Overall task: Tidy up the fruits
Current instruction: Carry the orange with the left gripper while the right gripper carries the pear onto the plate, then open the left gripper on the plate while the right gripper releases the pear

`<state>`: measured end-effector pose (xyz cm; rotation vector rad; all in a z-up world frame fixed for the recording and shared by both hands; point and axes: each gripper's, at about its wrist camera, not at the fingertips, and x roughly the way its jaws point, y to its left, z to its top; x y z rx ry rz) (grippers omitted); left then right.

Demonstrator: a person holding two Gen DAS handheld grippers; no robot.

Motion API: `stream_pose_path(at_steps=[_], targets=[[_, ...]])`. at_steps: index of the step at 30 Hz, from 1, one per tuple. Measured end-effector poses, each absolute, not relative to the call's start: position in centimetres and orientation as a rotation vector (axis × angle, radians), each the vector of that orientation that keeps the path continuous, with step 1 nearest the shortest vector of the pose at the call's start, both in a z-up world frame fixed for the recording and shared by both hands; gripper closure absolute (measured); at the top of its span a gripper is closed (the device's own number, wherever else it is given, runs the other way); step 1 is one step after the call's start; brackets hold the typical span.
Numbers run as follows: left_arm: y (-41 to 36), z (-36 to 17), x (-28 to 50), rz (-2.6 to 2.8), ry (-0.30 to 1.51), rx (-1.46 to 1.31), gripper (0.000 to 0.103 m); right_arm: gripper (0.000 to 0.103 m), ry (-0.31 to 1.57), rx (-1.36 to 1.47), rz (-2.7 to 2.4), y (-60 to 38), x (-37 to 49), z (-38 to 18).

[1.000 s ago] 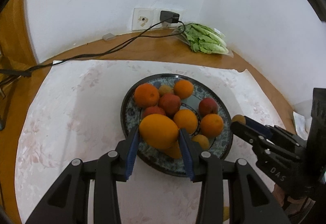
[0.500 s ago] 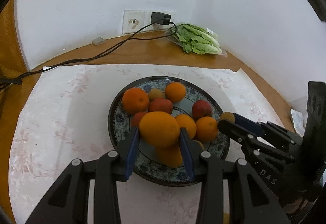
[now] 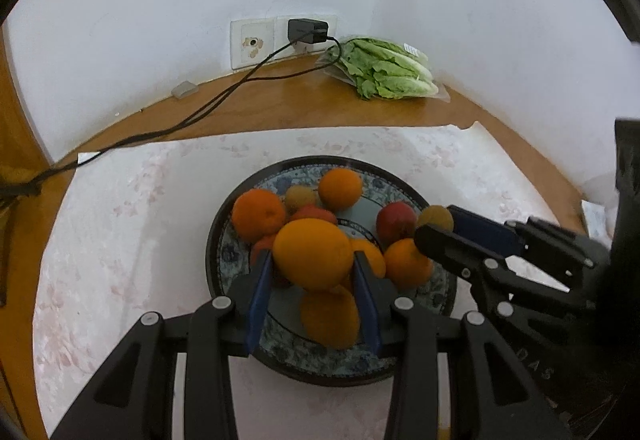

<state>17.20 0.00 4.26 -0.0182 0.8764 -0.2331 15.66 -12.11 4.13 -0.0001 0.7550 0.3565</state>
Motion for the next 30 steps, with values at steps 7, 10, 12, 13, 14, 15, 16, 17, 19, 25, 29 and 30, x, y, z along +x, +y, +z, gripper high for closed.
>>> stream_pose_path(at_steps=[7,10,12,13,14,15,16,17,19,25,29,30], targets=[[0.4,4.1,17.4,-0.221,0.868,-0.037,0.063,0.077,0.772,0.018,0.368,-11.7,16.7,3.2],[0.5,4.1,17.4,-0.218,0.868,-0.052,0.063,0.077,0.764,0.029,0.37,-11.8,16.6,3.1],[0.6,4.2,17.4,-0.216,0.871,-0.06,0.063,0.077,0.773,0.045,0.367,-11.9,16.7,3.0],[0.5,4.2,17.3,-0.217,0.872,-0.06,0.063,0.077,0.783,0.052,0.369,-12.0,16.7,2.8],[0.5,4.2,17.2,-0.218,0.871,-0.059,0.062,0.077,0.786,0.053,0.371,-12.0,16.6,2.8],[0.5,4.2,17.2,-0.218,0.871,-0.058,0.061,0.075,0.787,0.052,0.37,-12.0,16.6,2.7],[0.5,4.3,17.2,-0.219,0.871,-0.061,0.06,0.074,0.788,0.05,0.364,-12.1,16.6,2.7],[0.5,4.3,17.2,-0.218,0.873,-0.067,0.059,0.071,0.787,0.051,0.355,-12.2,16.5,2.8],[0.5,4.5,17.2,-0.218,0.872,-0.077,0.057,0.07,0.785,0.057,0.343,-12.5,16.3,3.1],[0.1,4.8,16.9,-0.213,0.871,-0.07,0.051,0.061,0.78,0.054,0.341,-13.4,15.3,3.6],[-0.1,5.2,16.5,-0.207,0.861,-0.067,0.042,0.057,0.77,0.053,0.343,-13.9,14.4,4.0],[-0.2,5.3,16.4,-0.207,0.86,-0.066,0.042,0.057,0.77,0.051,0.344,-13.9,14.2,4.0]])
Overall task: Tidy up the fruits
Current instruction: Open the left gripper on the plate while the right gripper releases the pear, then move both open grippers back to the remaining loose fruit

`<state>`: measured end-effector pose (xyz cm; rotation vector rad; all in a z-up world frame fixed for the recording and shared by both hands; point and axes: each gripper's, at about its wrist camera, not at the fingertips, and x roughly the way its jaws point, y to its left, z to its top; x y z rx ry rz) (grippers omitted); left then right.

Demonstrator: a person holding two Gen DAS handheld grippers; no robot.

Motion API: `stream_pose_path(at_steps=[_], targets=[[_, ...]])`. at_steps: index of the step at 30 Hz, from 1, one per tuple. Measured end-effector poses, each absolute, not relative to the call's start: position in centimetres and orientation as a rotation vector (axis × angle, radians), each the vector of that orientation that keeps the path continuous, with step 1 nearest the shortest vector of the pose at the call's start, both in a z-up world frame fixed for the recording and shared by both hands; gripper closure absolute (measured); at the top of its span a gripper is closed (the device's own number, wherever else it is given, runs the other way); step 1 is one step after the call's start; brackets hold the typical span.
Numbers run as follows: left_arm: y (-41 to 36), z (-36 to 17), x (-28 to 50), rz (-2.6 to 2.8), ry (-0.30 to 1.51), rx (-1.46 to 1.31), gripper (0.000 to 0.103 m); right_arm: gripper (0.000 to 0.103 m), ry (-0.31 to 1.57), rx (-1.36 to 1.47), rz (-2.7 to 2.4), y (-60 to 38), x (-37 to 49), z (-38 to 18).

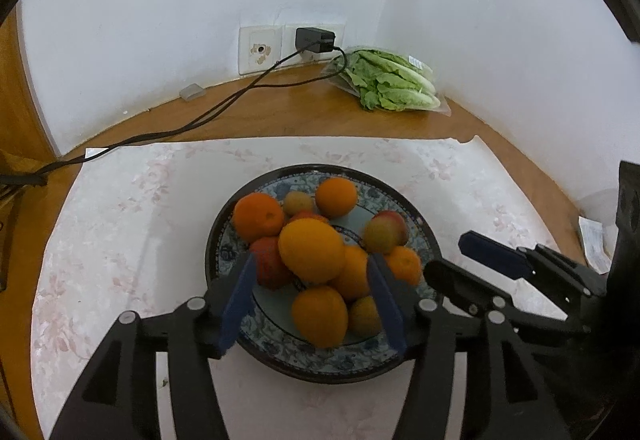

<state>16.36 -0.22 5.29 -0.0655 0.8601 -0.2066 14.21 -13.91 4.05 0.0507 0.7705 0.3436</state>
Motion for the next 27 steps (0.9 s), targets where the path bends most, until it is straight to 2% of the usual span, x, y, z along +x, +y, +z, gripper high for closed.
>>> stream_pose_path(at_steps=[27], targets=[[1.2,7.5,8.7,-0.173,0.887,-0.151,0.041,0.057,0.776,0.053,0.318,-14.4,6.3,6.1]])
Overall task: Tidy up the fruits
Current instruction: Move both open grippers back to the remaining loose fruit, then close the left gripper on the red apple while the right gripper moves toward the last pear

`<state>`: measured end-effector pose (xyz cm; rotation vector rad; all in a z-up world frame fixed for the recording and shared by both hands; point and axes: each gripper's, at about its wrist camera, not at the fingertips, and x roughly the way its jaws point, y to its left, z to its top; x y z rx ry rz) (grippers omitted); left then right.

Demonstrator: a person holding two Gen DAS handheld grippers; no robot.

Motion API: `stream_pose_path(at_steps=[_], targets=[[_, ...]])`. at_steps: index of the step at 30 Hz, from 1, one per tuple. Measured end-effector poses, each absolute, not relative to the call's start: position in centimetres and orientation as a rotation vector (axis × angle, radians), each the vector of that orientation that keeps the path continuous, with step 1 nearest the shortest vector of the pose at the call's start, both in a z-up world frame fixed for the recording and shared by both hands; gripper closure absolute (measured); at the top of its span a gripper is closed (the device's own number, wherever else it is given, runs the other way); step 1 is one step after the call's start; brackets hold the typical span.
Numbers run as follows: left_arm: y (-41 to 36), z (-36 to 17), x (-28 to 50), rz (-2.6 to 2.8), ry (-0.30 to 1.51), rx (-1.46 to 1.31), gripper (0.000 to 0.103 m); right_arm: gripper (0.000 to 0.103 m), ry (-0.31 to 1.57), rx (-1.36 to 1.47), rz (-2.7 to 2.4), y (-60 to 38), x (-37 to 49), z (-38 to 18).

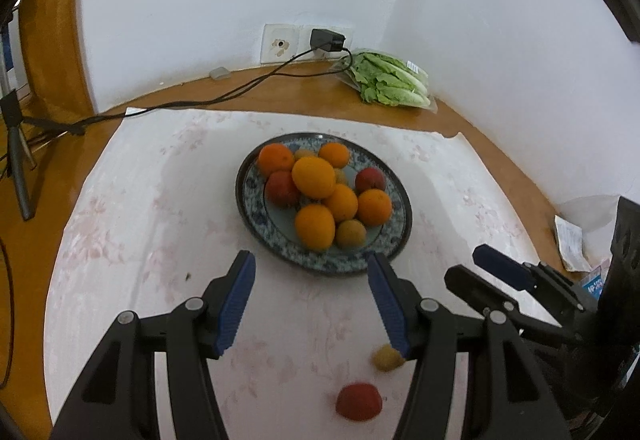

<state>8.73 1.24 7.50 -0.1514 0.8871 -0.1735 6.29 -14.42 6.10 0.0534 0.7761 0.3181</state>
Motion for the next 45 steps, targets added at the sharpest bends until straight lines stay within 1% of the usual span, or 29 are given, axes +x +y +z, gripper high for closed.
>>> stream_pose_path(at_steps=[20,38,40,42,45], targets=[[0.0,4.8,3.7,-0.196,0.961,-0.148,0.041,0.057,0.815,0.104,0.303,-15.3,2.4,4.9],[-2.0,2.3,2.2,-0.224,1.026,-0.103,0.042,0.057,0.84,0.154,0.278,-16.7,1.8,3.9],[-2.0,2.2,2.2,-0.225,1.026,-0.101,0.045,0.057,0.842,0.157,0.279,-16.7,1.8,3.9],[-2.1,2.1,2.3,-0.224,1.025,-0.098,0.053,0.057,0.844,0.159,0.281,-16.7,1.8,3.7],[-2.0,2.1,2.3,-0.229,1.022,-0.099,0.059,0.057,0.847,0.162,0.281,-16.7,1.8,3.7]])
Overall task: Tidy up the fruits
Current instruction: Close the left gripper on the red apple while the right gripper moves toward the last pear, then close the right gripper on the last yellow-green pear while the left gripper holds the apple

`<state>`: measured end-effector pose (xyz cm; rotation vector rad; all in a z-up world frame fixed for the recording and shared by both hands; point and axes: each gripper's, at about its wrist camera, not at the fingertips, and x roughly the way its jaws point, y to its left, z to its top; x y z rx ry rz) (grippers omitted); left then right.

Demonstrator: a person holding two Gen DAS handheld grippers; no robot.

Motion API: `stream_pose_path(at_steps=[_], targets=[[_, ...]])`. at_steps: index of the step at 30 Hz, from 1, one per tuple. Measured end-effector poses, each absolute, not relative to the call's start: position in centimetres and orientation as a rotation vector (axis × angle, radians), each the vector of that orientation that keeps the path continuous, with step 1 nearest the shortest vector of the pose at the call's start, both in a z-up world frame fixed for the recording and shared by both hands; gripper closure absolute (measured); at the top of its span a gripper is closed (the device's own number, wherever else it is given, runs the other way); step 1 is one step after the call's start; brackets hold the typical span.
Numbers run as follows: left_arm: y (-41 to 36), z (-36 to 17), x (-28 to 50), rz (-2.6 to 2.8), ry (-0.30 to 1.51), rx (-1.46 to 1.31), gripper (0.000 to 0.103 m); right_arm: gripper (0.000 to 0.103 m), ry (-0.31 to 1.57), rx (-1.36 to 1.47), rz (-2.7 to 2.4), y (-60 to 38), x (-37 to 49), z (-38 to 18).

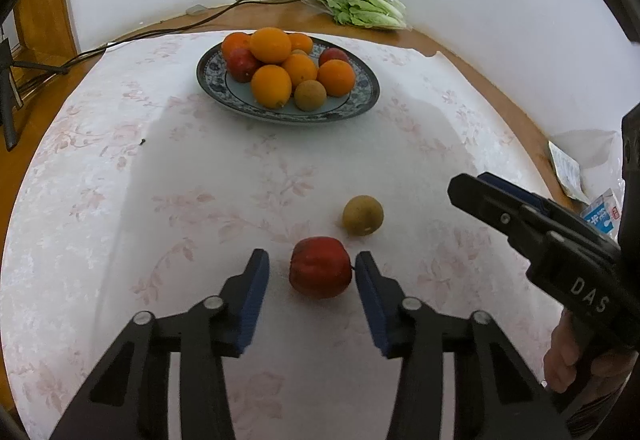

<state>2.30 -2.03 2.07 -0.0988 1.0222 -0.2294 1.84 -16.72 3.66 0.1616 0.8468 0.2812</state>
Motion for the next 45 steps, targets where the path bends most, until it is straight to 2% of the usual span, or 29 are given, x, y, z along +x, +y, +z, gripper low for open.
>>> stream_pose_path(at_steps=[4,32,37,41,45], targets=[[-2.2,2.0,2.3,-0.251,1.021,-0.101,0.07,0.057,0.85,0.163,0.28,-16.7,1.9,3.6],[3.4,3.2,2.8,-0.137,0.97,-0.2,0.071,0.057,0.907,0.093,0.4,-10.8,2.5,1.9],[3.6,3.2,3.0,-0.136,0.969,-0.207,0.071,0.062,0.919,0.082,0.402,-10.4,3.0,1.3],[3.8,3.1,3.1,-0.134,0.973,-0.212,0.071,0.075,0.932,0.068,0.401,-10.1,3.4,0.8],[3.8,3.1,3.2,-0.135,0.973,-0.214,0.071,0.076,0.929,0.069,0.406,-10.3,3.3,0.8]])
